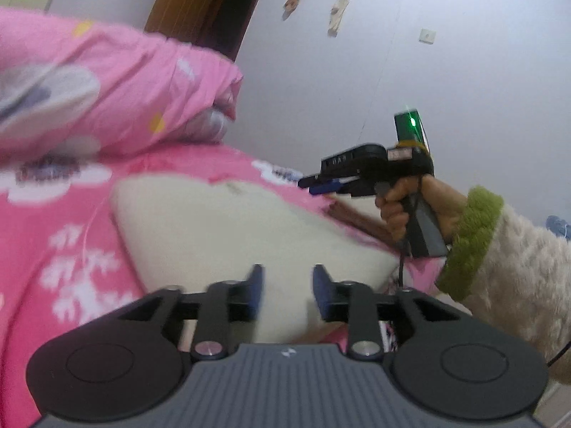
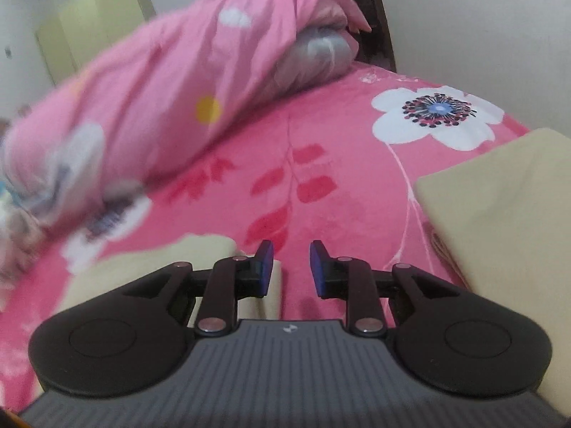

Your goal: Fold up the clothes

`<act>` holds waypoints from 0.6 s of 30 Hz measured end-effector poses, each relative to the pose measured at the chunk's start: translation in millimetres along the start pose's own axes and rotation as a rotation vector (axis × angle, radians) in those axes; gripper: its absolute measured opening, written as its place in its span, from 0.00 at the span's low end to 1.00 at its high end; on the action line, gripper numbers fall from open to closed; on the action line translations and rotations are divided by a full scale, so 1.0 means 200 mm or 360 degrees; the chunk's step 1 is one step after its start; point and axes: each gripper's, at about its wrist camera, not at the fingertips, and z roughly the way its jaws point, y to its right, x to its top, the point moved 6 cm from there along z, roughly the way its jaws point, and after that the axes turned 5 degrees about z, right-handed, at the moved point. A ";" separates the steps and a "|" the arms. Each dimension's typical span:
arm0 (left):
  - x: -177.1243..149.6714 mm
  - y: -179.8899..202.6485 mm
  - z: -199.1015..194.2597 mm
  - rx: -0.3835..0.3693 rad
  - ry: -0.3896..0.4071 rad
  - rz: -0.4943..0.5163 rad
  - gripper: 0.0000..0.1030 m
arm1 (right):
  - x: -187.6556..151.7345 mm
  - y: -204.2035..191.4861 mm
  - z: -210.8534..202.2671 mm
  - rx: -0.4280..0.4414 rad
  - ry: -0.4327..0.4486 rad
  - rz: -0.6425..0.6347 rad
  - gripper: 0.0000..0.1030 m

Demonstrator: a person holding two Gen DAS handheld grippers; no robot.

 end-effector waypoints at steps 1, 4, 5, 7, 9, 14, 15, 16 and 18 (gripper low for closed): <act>0.03 0.02 0.01 0.0003 0.0007 0.0041 0.33 | 0.01 -0.01 -0.01 0.0039 0.0009 -0.0002 0.21; 0.05 0.04 0.09 0.0052 -0.0045 0.0129 0.34 | 0.04 -0.08 0.00 0.0163 0.0030 -0.0045 0.21; 0.04 0.03 0.12 0.0068 -0.0078 0.0143 0.33 | 0.04 -0.12 0.02 0.0182 0.0031 -0.0104 0.21; -0.01 0.00 0.18 0.0074 -0.0157 0.0097 0.33 | 0.05 -0.20 0.05 0.0215 0.0032 -0.0226 0.21; -0.03 -0.03 0.19 0.0053 -0.0169 0.0046 0.33 | 0.00 -0.28 0.11 0.0235 -0.0002 -0.0385 0.21; -0.03 -0.04 0.19 0.0034 -0.0162 0.0020 0.30 | -0.26 -0.33 0.27 0.0142 -0.0157 -0.0723 0.18; -0.03 -0.04 0.19 0.0038 -0.0165 0.0027 0.30 | -0.26 -0.32 0.26 0.0148 -0.0144 -0.0698 0.18; -0.03 -0.04 0.19 0.0039 -0.0167 0.0031 0.31 | -0.26 -0.31 0.25 0.0154 -0.0131 -0.0672 0.18; -0.03 -0.04 0.18 0.0038 -0.0169 0.0024 0.31 | -0.24 -0.32 0.24 0.0158 -0.0128 -0.0669 0.18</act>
